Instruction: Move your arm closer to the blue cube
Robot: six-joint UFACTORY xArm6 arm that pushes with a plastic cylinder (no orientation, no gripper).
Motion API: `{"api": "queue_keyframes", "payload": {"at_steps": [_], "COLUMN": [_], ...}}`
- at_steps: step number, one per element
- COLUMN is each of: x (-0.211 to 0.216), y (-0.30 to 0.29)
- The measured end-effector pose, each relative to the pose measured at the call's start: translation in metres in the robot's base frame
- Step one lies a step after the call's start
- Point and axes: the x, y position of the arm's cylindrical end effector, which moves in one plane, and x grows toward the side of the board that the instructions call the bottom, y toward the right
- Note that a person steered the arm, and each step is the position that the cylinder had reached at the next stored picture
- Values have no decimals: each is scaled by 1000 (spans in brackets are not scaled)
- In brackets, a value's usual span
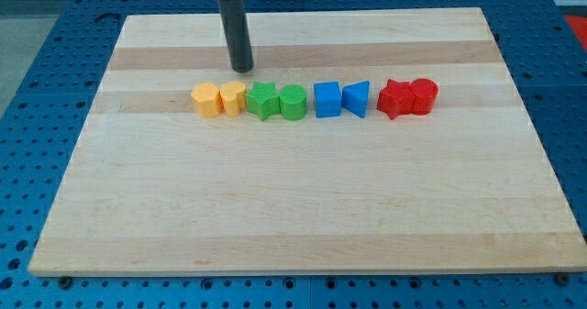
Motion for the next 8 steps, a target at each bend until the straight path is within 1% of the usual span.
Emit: {"api": "queue_keyframes", "payload": {"at_steps": [2,5,6,8], "x": [0,3,12,25], "y": [52,63,64,95]}}
